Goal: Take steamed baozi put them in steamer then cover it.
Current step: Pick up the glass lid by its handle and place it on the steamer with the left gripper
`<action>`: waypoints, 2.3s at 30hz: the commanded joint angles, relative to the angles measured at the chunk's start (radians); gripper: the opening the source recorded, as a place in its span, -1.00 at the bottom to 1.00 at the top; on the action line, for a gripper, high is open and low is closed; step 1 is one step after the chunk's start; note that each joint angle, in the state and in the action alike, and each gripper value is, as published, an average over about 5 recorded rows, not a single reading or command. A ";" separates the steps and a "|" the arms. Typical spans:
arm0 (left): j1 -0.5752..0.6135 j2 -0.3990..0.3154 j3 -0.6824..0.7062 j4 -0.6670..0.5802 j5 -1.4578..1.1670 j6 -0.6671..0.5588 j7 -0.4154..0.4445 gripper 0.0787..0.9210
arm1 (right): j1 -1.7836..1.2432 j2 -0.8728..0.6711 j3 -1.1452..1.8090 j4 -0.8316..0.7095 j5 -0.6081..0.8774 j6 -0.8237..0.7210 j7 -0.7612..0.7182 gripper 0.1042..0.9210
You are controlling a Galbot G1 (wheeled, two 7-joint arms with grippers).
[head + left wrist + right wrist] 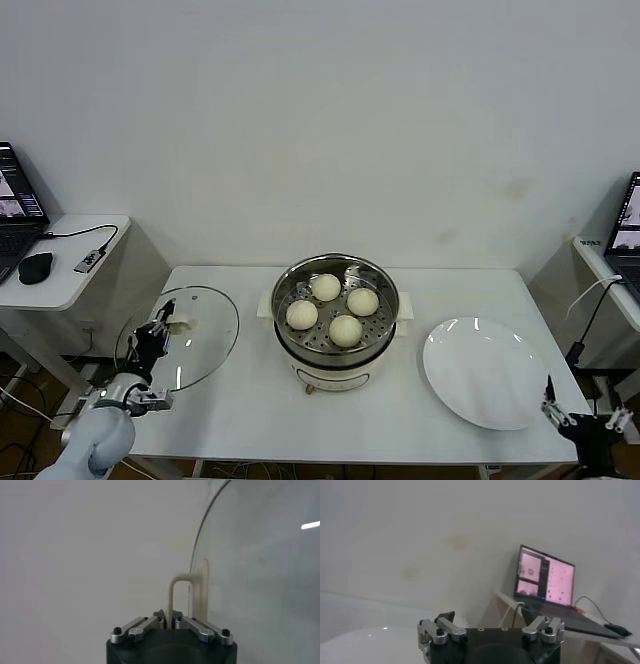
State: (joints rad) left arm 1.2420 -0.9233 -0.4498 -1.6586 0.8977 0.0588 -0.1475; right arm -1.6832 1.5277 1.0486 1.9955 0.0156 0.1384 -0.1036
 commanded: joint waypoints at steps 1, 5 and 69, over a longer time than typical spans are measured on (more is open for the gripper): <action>0.027 0.113 0.008 -0.351 -0.023 0.312 0.177 -0.83 | 0.001 0.002 -0.081 -0.012 -0.075 0.014 -0.002 0.76; -0.036 0.140 0.083 -0.383 -0.041 0.362 0.198 -0.83 | 0.009 0.016 -0.108 -0.031 -0.107 0.021 0.004 0.76; -0.499 -0.425 0.667 -0.056 0.346 0.541 0.440 -0.83 | 0.057 0.048 -0.165 -0.111 -0.258 -0.003 0.068 0.76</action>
State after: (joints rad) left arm 0.7409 -1.3305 0.2103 -1.7256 1.2338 0.5996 0.2935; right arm -1.6254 1.5761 0.8829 1.8861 -0.2400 0.1346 -0.0354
